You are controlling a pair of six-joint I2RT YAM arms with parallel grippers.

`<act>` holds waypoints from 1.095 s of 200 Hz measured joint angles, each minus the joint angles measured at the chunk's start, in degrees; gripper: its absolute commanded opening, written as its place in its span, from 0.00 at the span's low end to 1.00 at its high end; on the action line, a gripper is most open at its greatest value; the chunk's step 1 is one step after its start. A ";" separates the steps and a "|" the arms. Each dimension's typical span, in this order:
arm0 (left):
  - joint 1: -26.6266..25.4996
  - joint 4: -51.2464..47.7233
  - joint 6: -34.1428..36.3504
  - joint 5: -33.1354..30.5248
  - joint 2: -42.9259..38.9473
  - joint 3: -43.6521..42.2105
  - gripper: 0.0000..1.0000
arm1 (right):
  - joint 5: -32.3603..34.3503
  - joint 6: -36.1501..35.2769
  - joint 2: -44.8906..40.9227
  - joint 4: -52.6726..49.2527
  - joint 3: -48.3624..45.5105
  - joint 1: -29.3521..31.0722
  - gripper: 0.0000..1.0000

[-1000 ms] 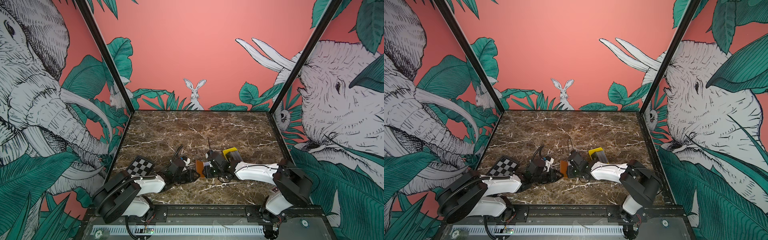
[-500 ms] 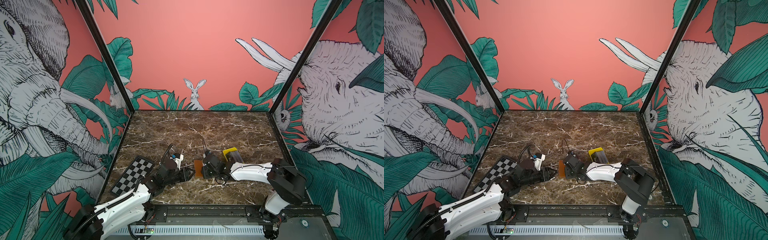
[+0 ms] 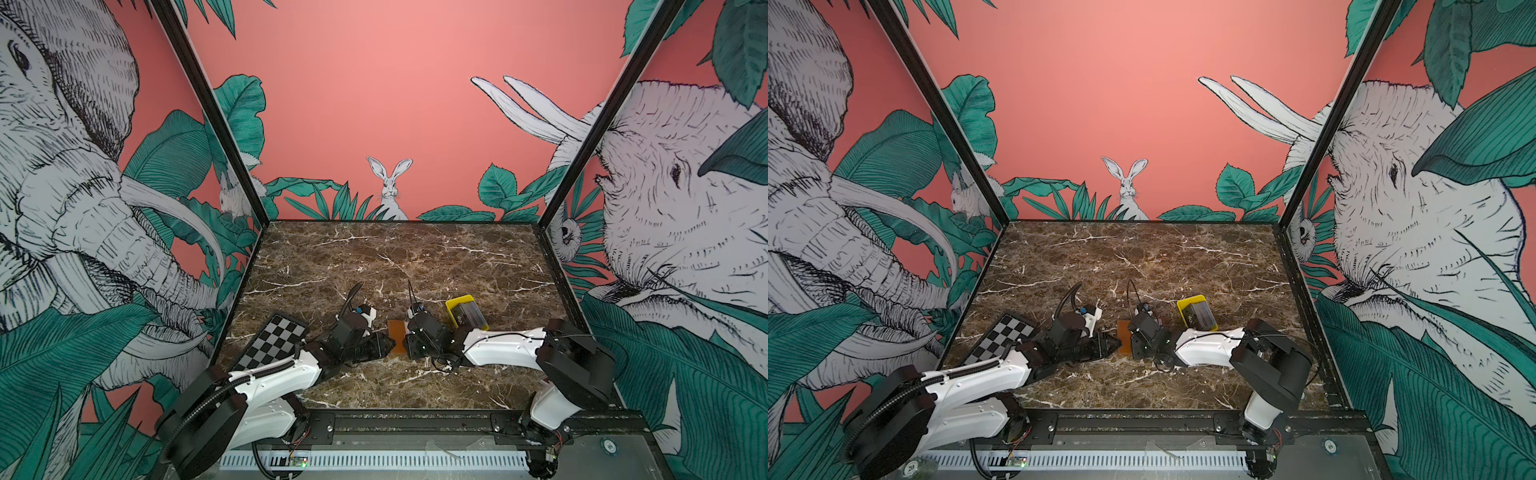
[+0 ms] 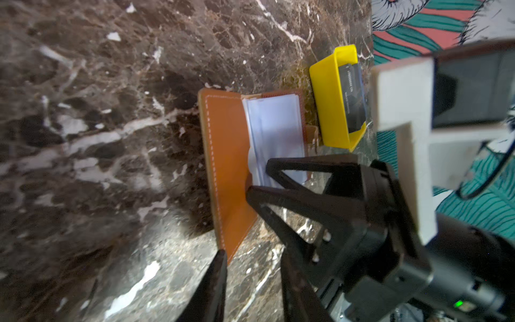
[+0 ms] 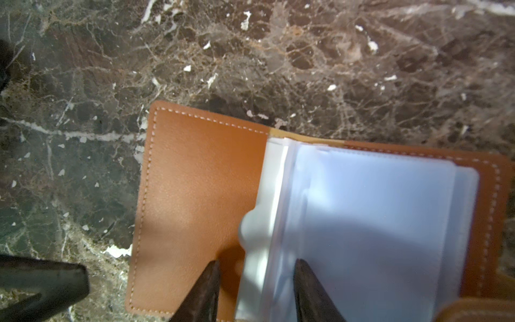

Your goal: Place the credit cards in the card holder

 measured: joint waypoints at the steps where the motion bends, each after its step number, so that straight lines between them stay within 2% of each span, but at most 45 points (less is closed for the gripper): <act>1: 0.00 0.09 0.09 0.04 0.28 0.31 0.28 | -0.02 0.00 -0.02 0.07 -0.02 0.00 0.43; 56: 0.42 1.62 1.73 0.00 5.07 4.96 0.20 | 0.11 -0.02 -0.26 1.79 -0.98 0.11 0.42; 107: 0.44 7.50 0.98 -0.02 15.10 5.38 0.12 | -1.03 0.04 -1.25 4.44 -2.91 0.15 0.41; 180: 0.46 11.45 1.07 -1.44 18.29 5.03 0.12 | -3.15 0.31 -11.80 3.93 -8.59 0.04 0.41; 219: 0.44 13.18 1.31 -1.22 19.19 4.22 0.13 | -6.32 0.13 -14.91 3.52 -8.04 -4.68 0.39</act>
